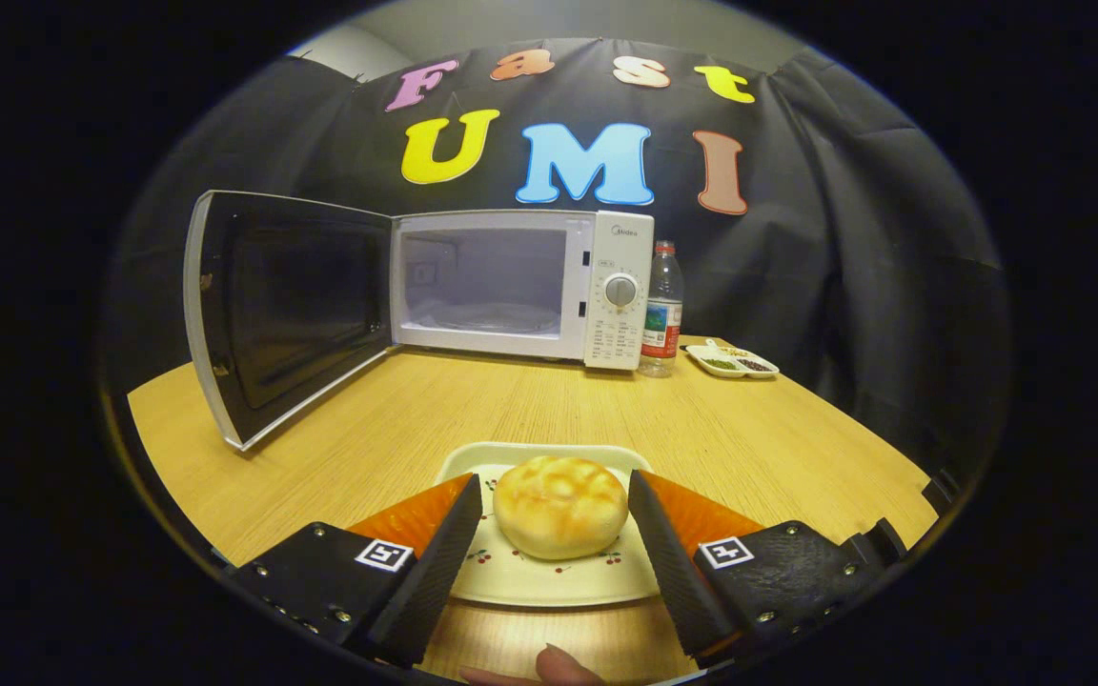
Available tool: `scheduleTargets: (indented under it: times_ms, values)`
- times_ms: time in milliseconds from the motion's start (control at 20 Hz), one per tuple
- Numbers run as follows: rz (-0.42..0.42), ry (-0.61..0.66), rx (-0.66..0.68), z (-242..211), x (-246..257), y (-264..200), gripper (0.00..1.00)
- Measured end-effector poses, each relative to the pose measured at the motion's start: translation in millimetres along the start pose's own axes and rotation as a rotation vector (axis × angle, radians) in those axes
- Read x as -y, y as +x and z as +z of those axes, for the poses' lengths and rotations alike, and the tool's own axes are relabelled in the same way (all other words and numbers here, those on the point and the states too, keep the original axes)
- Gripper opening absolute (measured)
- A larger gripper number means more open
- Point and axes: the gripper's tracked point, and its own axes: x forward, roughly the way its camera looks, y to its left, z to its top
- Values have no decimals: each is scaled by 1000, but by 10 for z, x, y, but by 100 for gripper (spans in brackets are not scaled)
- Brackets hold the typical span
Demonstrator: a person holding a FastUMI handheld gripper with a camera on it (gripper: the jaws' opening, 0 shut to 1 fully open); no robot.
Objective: Open the microwave, put the food inside, and close the microwave door.
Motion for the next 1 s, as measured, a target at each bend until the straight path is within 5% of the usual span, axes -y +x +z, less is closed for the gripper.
scheduleTargets:
  times_ms: [250, 500, 1000]
  values:
    - [18, 52, -72, -174, 16, 134, 94]
    - [75, 194, -77, -73, 1, 109, 65]
    - [153, 176, 19, 732, -273, 111, 65]
